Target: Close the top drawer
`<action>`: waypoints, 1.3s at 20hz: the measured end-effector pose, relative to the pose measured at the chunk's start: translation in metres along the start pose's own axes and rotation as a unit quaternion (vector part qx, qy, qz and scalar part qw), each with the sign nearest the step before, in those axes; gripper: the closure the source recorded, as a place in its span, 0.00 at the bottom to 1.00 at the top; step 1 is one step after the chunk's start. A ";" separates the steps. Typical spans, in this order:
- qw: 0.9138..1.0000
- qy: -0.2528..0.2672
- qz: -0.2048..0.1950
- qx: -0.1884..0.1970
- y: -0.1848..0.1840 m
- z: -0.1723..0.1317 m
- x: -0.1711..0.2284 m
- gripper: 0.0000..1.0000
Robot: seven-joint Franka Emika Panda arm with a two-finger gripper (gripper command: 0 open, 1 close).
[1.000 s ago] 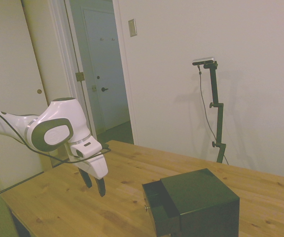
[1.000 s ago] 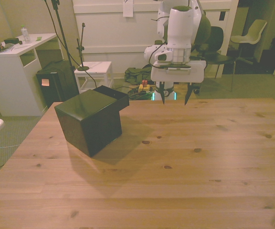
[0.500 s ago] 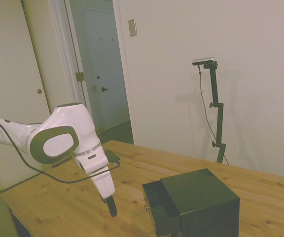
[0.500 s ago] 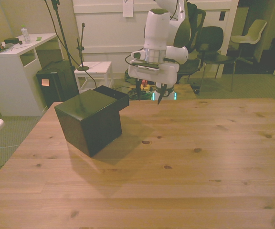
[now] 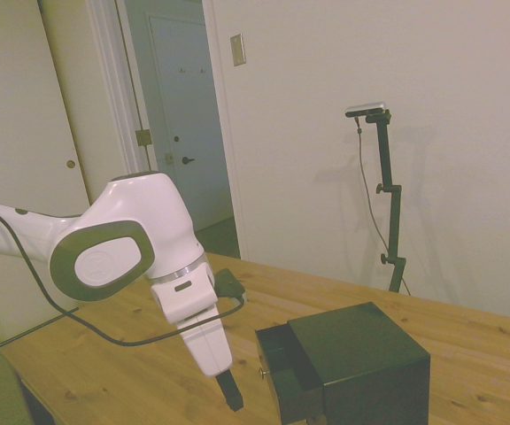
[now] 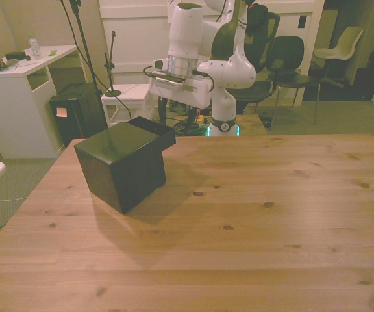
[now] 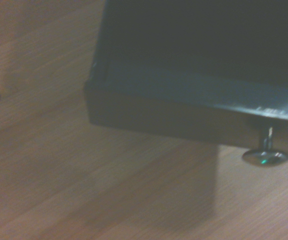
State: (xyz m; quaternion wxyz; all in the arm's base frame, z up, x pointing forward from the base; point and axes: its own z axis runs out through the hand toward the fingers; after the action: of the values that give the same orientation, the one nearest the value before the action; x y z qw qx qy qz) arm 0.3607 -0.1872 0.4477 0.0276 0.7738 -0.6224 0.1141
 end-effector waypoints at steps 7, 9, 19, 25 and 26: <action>1.000 -0.005 0.001 -0.007 -0.005 0.006 0.007 1.00; 1.000 -0.004 0.001 -0.007 -0.005 0.005 0.008 1.00; 1.000 -0.006 0.008 -0.012 -0.007 0.006 0.017 1.00; 1.000 0.000 0.013 -0.016 -0.010 0.007 0.031 1.00; 1.000 0.001 0.014 -0.016 -0.011 0.006 0.032 1.00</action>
State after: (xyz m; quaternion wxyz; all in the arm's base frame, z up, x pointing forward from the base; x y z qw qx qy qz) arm 0.3784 -0.2167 0.4492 0.0389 0.7645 -0.6348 0.1049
